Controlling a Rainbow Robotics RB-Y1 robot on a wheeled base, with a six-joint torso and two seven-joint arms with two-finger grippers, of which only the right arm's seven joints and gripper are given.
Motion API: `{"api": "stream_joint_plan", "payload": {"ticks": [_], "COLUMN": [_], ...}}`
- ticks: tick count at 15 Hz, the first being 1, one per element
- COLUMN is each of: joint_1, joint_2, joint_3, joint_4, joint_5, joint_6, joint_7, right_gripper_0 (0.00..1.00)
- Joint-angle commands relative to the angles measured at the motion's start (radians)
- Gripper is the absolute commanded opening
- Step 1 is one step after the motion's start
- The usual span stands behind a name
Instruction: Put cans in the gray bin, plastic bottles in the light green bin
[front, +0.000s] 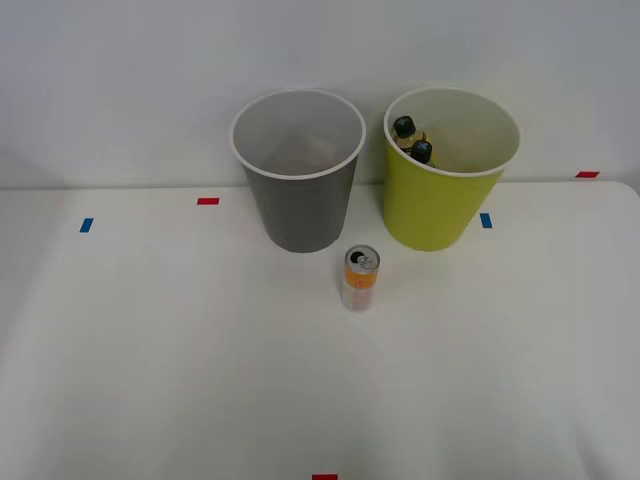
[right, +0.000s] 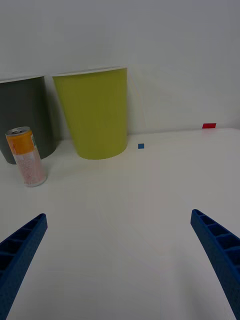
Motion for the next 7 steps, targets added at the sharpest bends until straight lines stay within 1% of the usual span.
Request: {"api": "stream_joint_plan", "payload": {"ticks": [1, 7], "joint_1": [0.000, 0.000], "joint_2": [0.000, 0.000], "joint_3": [0.000, 0.000], "joint_4": [0.000, 0.000], "joint_5": [0.000, 0.000], "joint_6": [0.000, 0.000], "joint_7": [0.000, 0.000], "right_gripper_0": [1.00, 1.00]}}
